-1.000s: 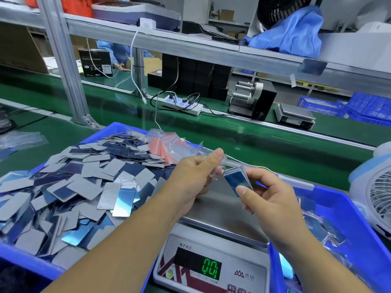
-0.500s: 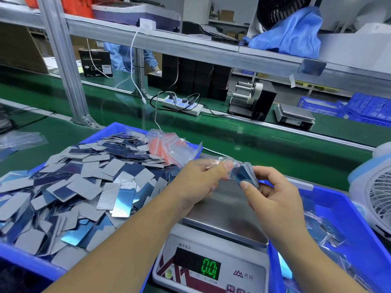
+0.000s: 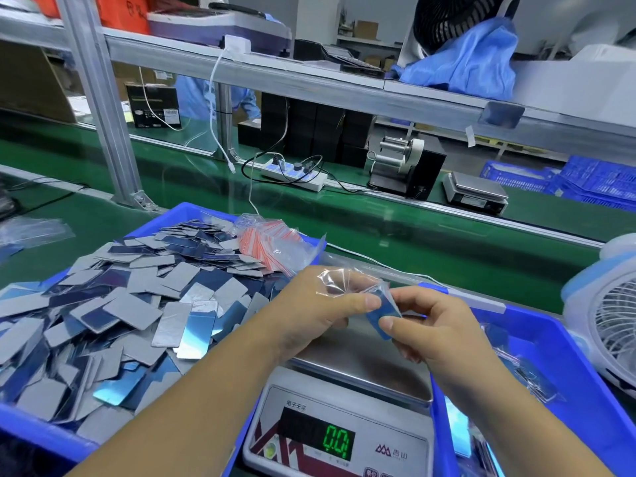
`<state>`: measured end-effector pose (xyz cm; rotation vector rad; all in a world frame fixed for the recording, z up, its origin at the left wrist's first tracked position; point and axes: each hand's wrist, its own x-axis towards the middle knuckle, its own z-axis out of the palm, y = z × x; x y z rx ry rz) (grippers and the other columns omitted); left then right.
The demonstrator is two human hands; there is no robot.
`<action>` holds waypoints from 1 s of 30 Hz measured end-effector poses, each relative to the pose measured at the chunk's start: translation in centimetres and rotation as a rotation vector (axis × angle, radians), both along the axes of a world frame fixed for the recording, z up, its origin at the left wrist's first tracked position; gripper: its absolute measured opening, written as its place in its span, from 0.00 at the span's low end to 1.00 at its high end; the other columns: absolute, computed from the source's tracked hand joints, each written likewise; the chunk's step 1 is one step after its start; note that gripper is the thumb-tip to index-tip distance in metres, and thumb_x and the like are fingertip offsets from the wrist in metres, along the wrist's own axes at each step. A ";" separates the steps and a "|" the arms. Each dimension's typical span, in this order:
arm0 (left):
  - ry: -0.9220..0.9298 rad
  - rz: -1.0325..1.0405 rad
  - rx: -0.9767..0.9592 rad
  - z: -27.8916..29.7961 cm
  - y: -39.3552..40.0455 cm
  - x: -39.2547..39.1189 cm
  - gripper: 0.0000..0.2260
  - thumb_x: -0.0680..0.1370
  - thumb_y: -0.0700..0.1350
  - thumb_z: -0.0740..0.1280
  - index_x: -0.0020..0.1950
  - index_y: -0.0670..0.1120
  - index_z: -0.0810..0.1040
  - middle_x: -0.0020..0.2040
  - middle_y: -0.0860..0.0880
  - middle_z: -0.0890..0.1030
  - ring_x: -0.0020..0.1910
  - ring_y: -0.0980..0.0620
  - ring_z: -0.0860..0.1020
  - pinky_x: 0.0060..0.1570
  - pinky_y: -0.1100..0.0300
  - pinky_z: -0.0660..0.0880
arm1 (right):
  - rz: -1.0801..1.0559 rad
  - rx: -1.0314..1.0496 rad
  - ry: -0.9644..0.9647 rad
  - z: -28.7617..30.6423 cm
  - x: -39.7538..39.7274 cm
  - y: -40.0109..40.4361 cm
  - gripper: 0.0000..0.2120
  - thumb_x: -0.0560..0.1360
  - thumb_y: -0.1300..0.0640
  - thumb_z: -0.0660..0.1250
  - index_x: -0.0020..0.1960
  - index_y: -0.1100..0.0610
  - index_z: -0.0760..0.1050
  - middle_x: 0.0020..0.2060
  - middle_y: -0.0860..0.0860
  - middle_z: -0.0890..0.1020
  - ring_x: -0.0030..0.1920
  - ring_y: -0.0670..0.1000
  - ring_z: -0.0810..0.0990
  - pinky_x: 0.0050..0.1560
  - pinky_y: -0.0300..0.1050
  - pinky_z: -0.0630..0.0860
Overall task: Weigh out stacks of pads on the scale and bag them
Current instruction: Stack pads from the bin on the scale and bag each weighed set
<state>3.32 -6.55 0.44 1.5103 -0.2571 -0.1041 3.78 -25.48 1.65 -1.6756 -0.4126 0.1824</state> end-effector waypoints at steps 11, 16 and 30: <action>-0.048 0.095 -0.077 0.5 -1.4 0.0 0.07 0.71 0.51 0.74 0.46 0.53 0.88 0.40 0.42 0.77 0.37 0.47 0.64 0.35 0.57 0.63 | -0.140 0.202 0.018 0.4 -0.2 0.3 0.11 0.62 0.60 0.74 0.44 0.52 0.84 0.29 0.49 0.79 0.24 0.46 0.69 0.24 0.36 0.65; -0.030 0.059 -0.104 0.4 -1.5 -0.3 0.12 0.66 0.55 0.75 0.45 0.51 0.87 0.40 0.50 0.82 0.38 0.52 0.71 0.34 0.65 0.68 | -0.041 0.135 0.092 0.6 0.1 -0.1 0.10 0.61 0.62 0.75 0.42 0.54 0.82 0.33 0.55 0.80 0.25 0.49 0.68 0.25 0.39 0.64; -0.013 0.146 -0.245 0.6 -1.5 0.0 0.04 0.72 0.47 0.72 0.42 0.53 0.87 0.33 0.56 0.79 0.30 0.61 0.71 0.31 0.68 0.67 | -0.134 0.424 0.253 0.5 0.1 0.5 0.17 0.59 0.61 0.75 0.47 0.60 0.78 0.35 0.55 0.79 0.30 0.51 0.77 0.28 0.39 0.75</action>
